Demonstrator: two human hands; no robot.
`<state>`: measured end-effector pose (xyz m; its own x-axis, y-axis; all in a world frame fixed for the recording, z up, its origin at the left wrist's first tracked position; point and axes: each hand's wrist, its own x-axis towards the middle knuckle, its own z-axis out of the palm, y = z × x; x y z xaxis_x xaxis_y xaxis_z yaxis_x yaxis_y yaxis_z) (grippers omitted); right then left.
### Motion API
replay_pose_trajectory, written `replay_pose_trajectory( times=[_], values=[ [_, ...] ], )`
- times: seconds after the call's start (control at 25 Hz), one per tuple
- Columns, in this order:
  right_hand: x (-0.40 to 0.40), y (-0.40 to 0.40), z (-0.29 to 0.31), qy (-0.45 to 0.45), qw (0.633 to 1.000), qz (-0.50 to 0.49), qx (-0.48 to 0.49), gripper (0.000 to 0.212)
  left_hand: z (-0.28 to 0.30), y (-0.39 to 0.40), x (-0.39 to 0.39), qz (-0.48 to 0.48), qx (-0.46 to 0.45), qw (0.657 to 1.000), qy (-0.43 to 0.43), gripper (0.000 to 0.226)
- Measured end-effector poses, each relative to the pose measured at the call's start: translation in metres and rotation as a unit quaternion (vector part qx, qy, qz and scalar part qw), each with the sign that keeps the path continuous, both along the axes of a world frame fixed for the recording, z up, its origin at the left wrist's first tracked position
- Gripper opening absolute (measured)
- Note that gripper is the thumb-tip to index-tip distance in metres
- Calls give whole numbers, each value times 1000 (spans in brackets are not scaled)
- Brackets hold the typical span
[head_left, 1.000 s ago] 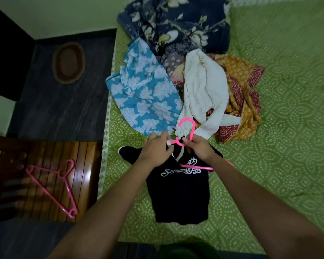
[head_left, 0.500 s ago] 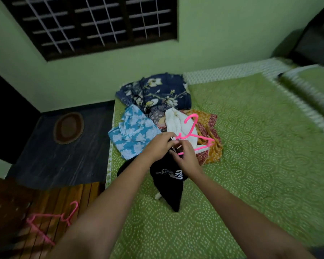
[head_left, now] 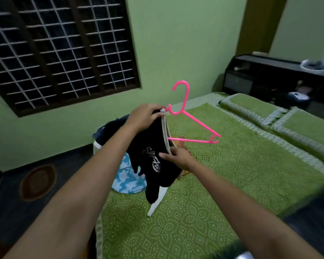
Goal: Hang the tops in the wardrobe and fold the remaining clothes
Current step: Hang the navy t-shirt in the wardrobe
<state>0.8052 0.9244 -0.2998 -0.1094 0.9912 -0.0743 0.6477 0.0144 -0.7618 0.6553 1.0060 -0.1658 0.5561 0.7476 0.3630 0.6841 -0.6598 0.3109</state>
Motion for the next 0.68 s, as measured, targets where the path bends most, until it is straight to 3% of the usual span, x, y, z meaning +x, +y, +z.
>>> replay_pose_trajectory(
  times=[0.08,0.16,0.32,0.48,0.6,0.68],
  values=[
    [38,-35,-26,-203,971,-4,-129,54,9,-3,5,-11,-3,999,-47,31],
    [89,-74,-35,-283,949,-72,-119,47,9,-4,11,-47,-26,996,-69,27],
    [193,-116,13,-226,938,-242,-105,31,-34,-17,37,-121,-97,987,-33,24],
    [253,-131,74,-225,911,-333,-91,20,-76,-36,131,-142,-79,986,-32,27],
    [282,-160,108,-246,909,-332,-65,24,-74,-52,229,-146,-66,979,-130,27],
    [322,-194,125,-244,895,-371,38,29,-58,-58,289,-173,-68,961,-202,25]
  ],
)
